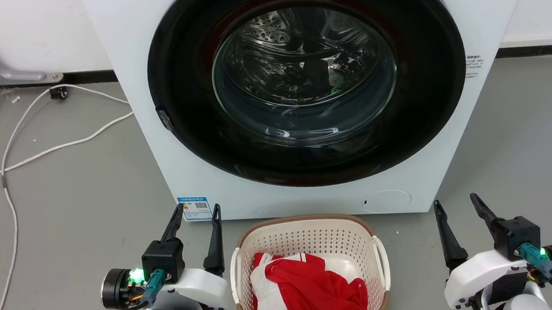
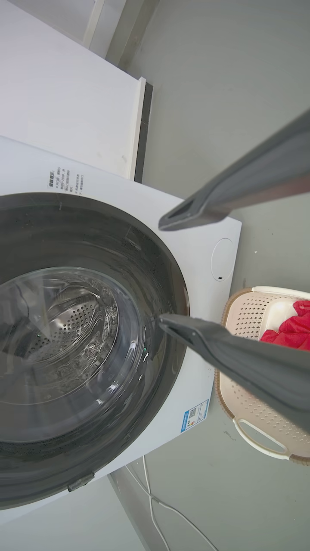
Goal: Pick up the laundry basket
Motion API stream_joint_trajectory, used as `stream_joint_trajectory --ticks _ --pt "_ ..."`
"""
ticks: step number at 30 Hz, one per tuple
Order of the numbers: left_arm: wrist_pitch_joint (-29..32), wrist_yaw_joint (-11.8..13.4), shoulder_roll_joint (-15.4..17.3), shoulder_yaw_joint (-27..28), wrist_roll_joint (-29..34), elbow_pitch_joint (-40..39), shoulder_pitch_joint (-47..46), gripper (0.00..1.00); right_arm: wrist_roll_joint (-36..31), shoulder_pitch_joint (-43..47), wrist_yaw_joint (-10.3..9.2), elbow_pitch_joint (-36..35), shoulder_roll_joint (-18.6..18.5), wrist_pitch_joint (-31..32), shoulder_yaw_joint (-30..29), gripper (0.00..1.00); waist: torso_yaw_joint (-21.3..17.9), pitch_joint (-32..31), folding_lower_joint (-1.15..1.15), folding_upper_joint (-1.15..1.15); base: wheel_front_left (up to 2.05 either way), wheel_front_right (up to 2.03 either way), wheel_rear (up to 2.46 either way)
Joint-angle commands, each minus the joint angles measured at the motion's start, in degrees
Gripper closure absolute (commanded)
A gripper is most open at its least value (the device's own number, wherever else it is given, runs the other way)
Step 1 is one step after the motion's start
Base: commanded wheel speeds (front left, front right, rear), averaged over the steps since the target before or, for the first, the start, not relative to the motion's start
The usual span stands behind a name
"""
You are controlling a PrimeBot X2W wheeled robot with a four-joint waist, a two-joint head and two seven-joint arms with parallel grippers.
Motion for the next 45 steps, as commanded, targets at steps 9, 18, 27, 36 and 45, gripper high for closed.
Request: stream_joint_trajectory --ticks 9,18,27,36,45 --pt "-0.3 0.0 0.0 0.1 -1.1 4.5 -3.7 0.00 1.3 -3.4 -0.02 3.5 0.2 1.2 0.8 0.00 -0.3 6.5 0.00 0.00 0.00 0.00 0.00" --pt "-0.2 -1.5 0.0 0.7 -3.4 14.3 -9.7 0.00 2.7 -10.1 -0.02 11.5 0.1 2.6 2.5 0.00 -1.7 17.7 0.00 0.00 0.00 0.00 0.00" --pt "-0.2 -4.0 0.7 1.8 -5.8 27.3 -19.6 0.00 4.8 -19.2 -0.02 21.5 0.1 2.1 3.3 0.00 -2.7 28.0 0.00 0.00 0.00 0.00 0.00" --pt "0.9 -5.5 2.3 2.6 -8.6 40.1 -31.1 0.00 9.2 -29.9 -0.02 32.7 0.1 3.1 8.9 0.00 -4.0 35.9 0.00 0.00 0.00 0.00 0.00" --pt "3.3 -6.1 3.7 3.0 -11.1 49.3 -38.9 0.00 15.9 -39.9 -0.02 42.7 0.1 6.6 16.8 0.00 -5.3 41.6 0.00 0.00 0.00 0.00 0.00"
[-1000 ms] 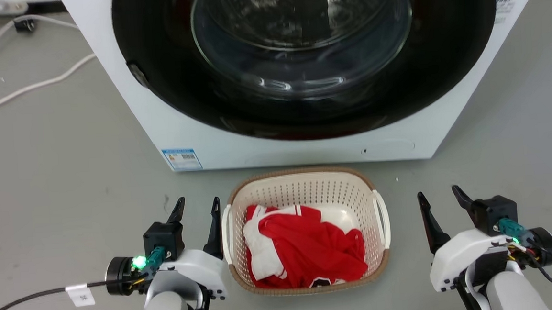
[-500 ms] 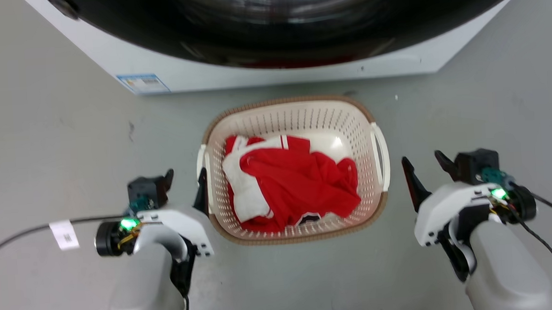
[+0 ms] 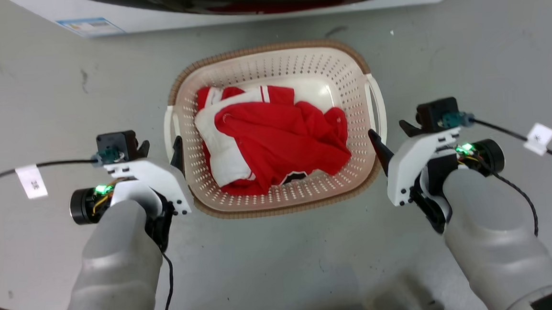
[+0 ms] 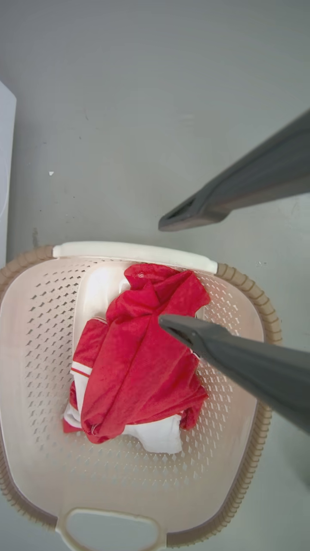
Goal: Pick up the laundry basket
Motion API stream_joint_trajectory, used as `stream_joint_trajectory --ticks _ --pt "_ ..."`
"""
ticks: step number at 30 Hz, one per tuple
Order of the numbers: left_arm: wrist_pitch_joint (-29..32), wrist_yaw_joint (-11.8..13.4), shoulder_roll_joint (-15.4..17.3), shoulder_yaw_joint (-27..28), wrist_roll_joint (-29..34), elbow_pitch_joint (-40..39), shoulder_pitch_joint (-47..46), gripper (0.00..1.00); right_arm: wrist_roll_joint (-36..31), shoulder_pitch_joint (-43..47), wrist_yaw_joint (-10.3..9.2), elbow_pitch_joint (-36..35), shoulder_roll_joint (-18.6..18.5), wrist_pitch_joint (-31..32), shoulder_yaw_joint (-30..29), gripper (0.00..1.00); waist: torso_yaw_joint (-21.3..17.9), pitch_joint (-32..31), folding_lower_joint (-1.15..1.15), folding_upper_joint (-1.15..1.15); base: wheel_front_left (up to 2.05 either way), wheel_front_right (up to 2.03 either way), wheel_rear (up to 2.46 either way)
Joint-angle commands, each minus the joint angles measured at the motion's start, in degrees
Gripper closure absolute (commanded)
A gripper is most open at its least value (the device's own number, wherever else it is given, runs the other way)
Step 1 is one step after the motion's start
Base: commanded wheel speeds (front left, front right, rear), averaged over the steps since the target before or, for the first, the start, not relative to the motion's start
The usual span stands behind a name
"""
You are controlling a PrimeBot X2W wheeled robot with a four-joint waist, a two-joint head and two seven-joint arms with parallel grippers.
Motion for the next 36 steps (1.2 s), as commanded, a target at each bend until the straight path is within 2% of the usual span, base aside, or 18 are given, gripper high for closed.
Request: stream_joint_trajectory --ticks 1,9,25,26,27,28,36 --pt "0.8 -0.2 0.3 -0.1 -0.4 1.2 -1.7 0.00 1.1 -2.2 -0.02 1.7 0.0 1.2 1.3 0.00 -0.6 2.0 -0.01 0.00 0.00 0.00 0.00" --pt "5.2 -0.5 0.9 -0.3 -3.2 4.3 -6.3 0.00 5.9 -9.6 -0.02 7.6 0.0 5.2 5.8 0.00 -0.8 6.0 -0.01 0.00 0.00 0.00 0.00" --pt "11.9 -0.5 1.8 -4.6 -3.7 5.6 -13.3 0.00 14.6 -16.7 -0.02 11.7 0.0 6.8 12.6 0.00 0.1 11.6 -0.01 0.00 0.00 0.00 0.00" --pt "12.2 -0.5 1.9 -4.9 -3.9 5.6 -13.6 0.08 15.1 -16.9 -0.02 12.2 0.0 6.8 12.6 0.53 0.1 11.8 -0.01 0.00 0.00 0.00 0.00" --pt "12.4 -0.5 1.8 -5.2 -4.2 5.5 -13.8 0.65 15.8 -16.8 -0.02 12.2 0.0 7.2 13.1 1.00 0.3 11.9 -0.01 0.00 0.00 0.00 0.00" --pt "12.6 -0.5 1.6 -5.5 -4.6 5.5 -13.7 1.00 16.6 -16.6 -0.02 12.0 0.0 7.3 13.5 1.00 0.3 12.0 -0.01 0.00 0.00 0.00 0.00" --pt "14.5 -0.5 0.6 -8.2 -7.7 5.0 -11.9 1.00 20.9 -15.1 0.09 11.7 0.2 7.8 17.3 1.00 0.6 10.9 -0.01 0.00 0.00 0.00 0.00"
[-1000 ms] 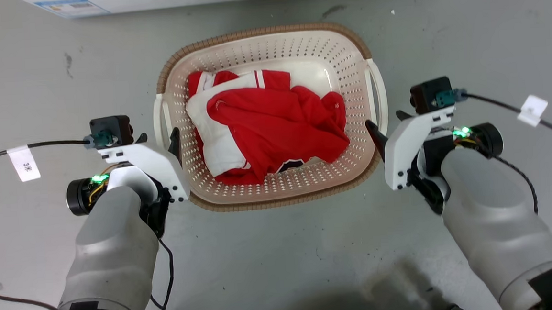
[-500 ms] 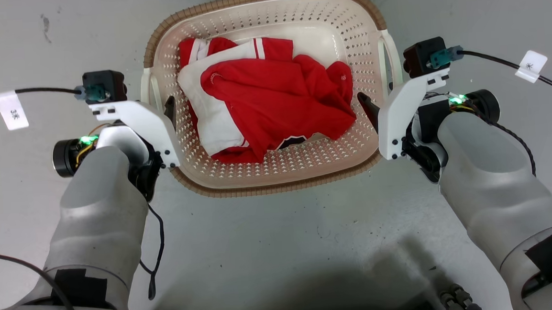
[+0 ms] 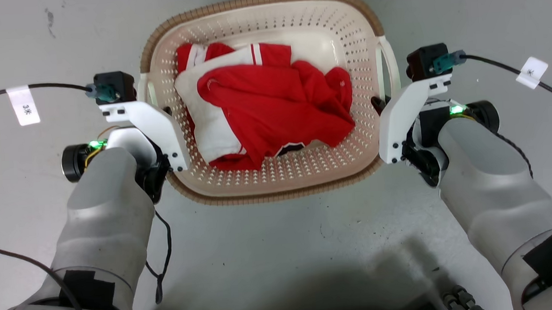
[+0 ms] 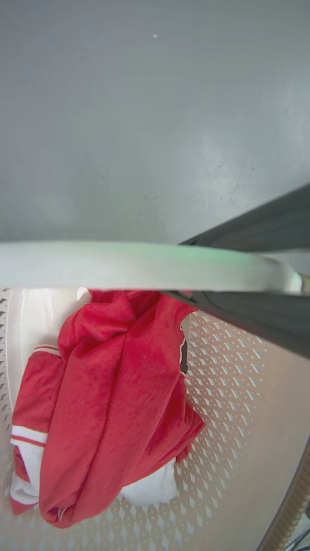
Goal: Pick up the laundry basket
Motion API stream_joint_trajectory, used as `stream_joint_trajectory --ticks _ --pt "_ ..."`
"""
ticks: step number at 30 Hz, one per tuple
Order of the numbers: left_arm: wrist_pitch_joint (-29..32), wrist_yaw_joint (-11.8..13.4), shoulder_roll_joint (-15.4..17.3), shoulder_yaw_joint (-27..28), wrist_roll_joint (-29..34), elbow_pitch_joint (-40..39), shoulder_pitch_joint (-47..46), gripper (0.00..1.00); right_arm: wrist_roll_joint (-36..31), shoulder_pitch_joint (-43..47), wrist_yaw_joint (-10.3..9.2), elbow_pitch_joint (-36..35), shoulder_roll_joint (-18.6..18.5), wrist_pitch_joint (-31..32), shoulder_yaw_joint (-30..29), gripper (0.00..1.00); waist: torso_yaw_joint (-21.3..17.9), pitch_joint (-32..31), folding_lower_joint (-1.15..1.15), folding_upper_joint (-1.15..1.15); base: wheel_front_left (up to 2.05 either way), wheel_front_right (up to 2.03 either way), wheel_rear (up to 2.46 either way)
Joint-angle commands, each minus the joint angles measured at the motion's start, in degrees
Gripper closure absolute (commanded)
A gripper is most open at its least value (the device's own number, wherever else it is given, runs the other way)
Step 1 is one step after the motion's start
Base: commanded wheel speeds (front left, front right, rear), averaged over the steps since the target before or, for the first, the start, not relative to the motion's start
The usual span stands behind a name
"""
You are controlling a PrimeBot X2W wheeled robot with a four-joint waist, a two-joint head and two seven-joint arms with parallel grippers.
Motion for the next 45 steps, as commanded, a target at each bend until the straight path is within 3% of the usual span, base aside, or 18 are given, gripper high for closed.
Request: stream_joint_trajectory --ticks 1,9,10,21,23,32,45 --pt "0.4 0.0 -0.5 -0.6 -0.3 -0.3 0.4 1.00 0.7 0.6 0.23 -0.4 0.4 0.2 0.7 1.00 0.0 -0.8 0.00 0.00 0.00 0.00 0.00" --pt "5.2 0.0 -1.0 -4.3 -3.6 -1.3 1.3 1.00 4.9 1.3 0.46 0.2 0.8 6.0 4.1 1.00 0.3 -6.5 0.00 0.00 0.00 0.00 0.00" --pt "9.1 0.0 -0.7 -6.1 -5.6 -1.7 1.0 1.00 6.4 0.5 0.46 1.4 0.8 9.6 4.7 1.00 0.3 -9.7 0.00 0.00 0.00 0.00 0.00" --pt "19.2 -0.1 -0.5 -10.4 -10.9 -2.3 3.0 1.00 10.2 1.3 0.46 2.6 0.8 18.0 5.7 1.00 0.3 -21.1 0.00 0.00 0.00 0.00 0.00" --pt "22.6 -0.2 -0.3 -11.7 -12.8 -2.2 4.7 1.00 11.9 2.6 0.46 2.5 0.8 21.8 6.2 1.00 0.2 -26.1 0.00 0.00 0.00 0.00 0.00" --pt "28.5 -0.2 0.1 -13.5 -16.2 -1.6 7.4 1.00 14.5 4.4 0.46 3.3 0.7 27.8 6.1 1.00 0.2 -35.7 0.00 0.00 0.00 0.00 0.00" --pt "32.0 -0.2 0.1 -16.2 -19.1 -2.1 9.8 1.00 15.1 6.6 0.46 4.3 0.7 31.7 5.9 1.00 0.6 -46.1 0.00 0.00 0.00 0.00 0.00"
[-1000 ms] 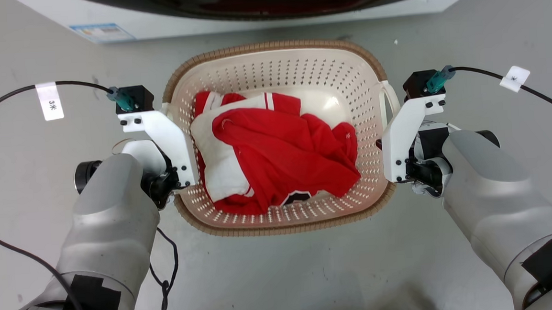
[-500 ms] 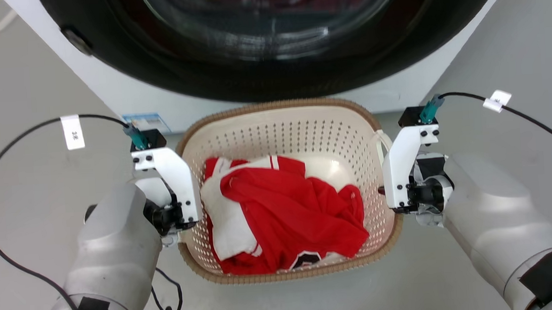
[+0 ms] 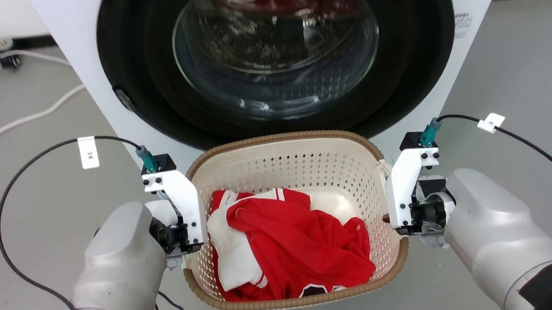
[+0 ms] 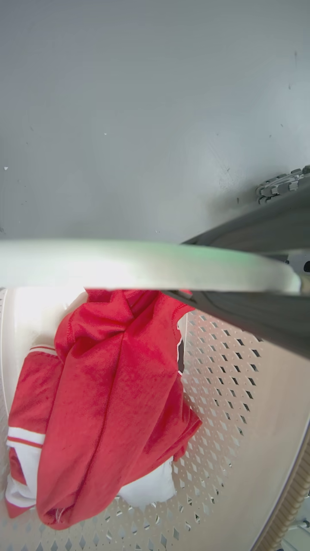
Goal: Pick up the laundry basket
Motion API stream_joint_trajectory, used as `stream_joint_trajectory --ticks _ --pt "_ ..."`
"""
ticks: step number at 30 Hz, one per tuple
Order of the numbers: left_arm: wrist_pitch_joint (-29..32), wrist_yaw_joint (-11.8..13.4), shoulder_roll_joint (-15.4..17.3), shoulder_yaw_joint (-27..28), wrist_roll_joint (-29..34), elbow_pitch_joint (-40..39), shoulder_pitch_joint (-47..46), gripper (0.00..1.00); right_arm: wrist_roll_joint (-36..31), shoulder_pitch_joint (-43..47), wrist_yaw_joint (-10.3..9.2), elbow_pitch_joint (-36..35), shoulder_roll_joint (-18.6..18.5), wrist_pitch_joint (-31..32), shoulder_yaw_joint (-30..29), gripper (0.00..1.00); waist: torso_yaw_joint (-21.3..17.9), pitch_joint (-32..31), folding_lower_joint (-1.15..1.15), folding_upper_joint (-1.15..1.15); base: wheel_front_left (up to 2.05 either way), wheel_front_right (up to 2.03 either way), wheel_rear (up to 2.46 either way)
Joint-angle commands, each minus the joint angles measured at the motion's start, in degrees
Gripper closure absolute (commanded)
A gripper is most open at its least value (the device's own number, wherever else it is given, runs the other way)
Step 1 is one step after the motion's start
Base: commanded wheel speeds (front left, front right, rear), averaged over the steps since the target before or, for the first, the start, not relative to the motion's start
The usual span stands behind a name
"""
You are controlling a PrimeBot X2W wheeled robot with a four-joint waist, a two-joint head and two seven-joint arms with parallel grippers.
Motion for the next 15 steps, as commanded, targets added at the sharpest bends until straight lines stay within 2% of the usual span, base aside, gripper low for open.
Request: stream_joint_trajectory --ticks 1,15 --pt "0.4 -0.6 -1.0 -0.6 -0.5 -0.7 0.9 1.00 0.4 0.5 0.76 -0.5 1.1 0.3 -0.3 1.00 0.2 -2.6 0.02 0.00 0.00 0.00 0.00" --pt "2.4 -0.6 -1.6 -3.3 -2.7 -0.5 5.1 1.00 -0.3 5.7 0.76 -0.3 0.4 2.2 -1.3 1.00 0.5 -7.9 0.02 0.00 0.00 0.00 0.00"
